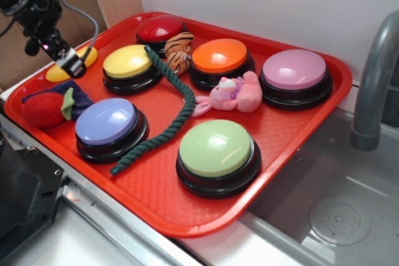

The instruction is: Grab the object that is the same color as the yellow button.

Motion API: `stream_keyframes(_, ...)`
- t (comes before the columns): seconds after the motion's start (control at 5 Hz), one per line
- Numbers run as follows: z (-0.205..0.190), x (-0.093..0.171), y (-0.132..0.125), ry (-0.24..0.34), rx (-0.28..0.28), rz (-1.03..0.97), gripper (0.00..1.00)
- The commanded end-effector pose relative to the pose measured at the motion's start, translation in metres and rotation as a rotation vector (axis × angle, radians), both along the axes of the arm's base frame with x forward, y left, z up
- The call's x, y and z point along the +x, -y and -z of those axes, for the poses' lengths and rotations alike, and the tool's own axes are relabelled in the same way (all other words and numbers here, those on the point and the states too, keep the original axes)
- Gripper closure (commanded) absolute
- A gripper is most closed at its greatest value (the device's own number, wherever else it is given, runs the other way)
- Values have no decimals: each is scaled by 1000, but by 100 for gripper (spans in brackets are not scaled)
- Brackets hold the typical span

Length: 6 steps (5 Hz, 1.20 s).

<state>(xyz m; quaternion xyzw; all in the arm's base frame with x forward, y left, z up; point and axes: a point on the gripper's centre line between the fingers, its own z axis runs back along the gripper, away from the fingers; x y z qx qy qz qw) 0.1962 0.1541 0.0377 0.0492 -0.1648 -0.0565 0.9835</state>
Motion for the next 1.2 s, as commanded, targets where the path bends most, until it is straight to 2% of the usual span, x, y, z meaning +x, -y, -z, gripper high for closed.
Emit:
stream_keyframes(0.0, 7, 20, -8, -13, 52, 26, 0)
stream_keyframes(0.2, 12, 22, -8, -7, 44, 5, 15)
stream_keyframes(0.4, 13, 22, -8, -46, 54, -1, 100)
stream_keyframes(0.8, 4, 14, -8, -51, 3, -64, 100)
stream_keyframes(1.0, -18, 4, -3, -40, -39, -183, 100)
